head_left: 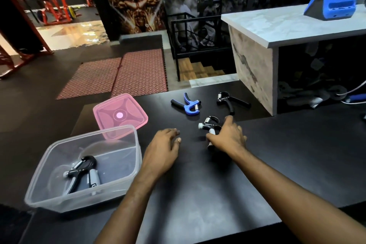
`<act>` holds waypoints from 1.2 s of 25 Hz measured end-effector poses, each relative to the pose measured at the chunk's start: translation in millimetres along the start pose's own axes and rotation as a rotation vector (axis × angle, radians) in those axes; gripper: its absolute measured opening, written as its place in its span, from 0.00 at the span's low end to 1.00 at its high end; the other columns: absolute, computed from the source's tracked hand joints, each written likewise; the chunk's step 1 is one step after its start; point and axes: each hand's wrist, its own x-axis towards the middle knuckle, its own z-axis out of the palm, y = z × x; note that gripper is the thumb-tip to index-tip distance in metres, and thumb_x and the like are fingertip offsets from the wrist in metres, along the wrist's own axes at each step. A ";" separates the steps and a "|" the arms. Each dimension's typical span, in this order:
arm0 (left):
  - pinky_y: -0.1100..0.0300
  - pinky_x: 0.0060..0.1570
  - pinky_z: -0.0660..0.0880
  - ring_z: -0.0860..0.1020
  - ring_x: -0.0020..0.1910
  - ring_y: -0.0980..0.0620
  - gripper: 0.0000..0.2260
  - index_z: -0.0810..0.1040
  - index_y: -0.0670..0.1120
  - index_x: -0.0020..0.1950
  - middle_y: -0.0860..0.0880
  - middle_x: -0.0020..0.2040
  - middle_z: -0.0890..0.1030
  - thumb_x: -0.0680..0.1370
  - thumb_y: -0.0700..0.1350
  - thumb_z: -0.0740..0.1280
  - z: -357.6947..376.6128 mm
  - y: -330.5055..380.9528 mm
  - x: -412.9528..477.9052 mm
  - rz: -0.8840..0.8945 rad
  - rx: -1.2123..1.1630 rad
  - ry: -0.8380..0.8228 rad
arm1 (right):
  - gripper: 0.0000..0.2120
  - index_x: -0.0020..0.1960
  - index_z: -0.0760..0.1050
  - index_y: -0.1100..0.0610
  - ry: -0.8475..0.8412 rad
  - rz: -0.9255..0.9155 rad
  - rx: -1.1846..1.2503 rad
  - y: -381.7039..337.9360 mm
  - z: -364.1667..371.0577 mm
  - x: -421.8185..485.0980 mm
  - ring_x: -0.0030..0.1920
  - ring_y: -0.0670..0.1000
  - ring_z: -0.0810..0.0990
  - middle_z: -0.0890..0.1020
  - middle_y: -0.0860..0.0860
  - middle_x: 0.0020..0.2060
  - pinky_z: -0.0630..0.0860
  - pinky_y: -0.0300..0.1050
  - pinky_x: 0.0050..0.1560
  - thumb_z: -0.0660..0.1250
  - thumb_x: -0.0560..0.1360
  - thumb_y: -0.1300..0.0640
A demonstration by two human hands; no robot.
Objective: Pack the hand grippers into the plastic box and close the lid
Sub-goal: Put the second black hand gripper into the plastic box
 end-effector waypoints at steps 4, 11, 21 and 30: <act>0.64 0.62 0.66 0.76 0.63 0.50 0.14 0.80 0.45 0.62 0.49 0.61 0.81 0.78 0.45 0.63 -49.5 -25.8 -5.8 -0.037 0.011 0.115 | 0.34 0.62 0.67 0.57 -0.029 -0.152 0.056 -65.0 7.6 -18.6 0.63 0.59 0.73 0.78 0.54 0.59 0.71 0.55 0.57 0.70 0.62 0.41; 0.56 0.59 0.72 0.77 0.59 0.46 0.14 0.81 0.43 0.59 0.44 0.57 0.83 0.76 0.38 0.62 -125.9 -103.7 -32.9 -0.161 0.085 0.299 | 0.34 0.59 0.72 0.55 -0.079 -0.347 0.066 -164.6 30.7 -66.4 0.60 0.59 0.77 0.81 0.54 0.54 0.75 0.55 0.58 0.65 0.58 0.37; 0.52 0.75 0.59 0.62 0.75 0.43 0.26 0.67 0.38 0.73 0.39 0.75 0.66 0.74 0.35 0.61 -151.4 -206.5 -74.4 -0.356 0.149 0.145 | 0.19 0.42 0.77 0.53 -0.214 -0.590 -0.203 -239.4 88.2 -138.7 0.45 0.57 0.80 0.81 0.51 0.38 0.75 0.46 0.43 0.68 0.60 0.40; 0.41 0.75 0.43 0.53 0.78 0.42 0.29 0.64 0.43 0.75 0.45 0.76 0.65 0.73 0.40 0.60 -151.0 -205.5 -75.3 -0.338 0.386 0.165 | 0.27 0.60 0.75 0.56 -0.237 -0.477 -0.545 -249.6 141.3 -152.5 0.60 0.57 0.76 0.79 0.55 0.58 0.75 0.49 0.56 0.69 0.67 0.41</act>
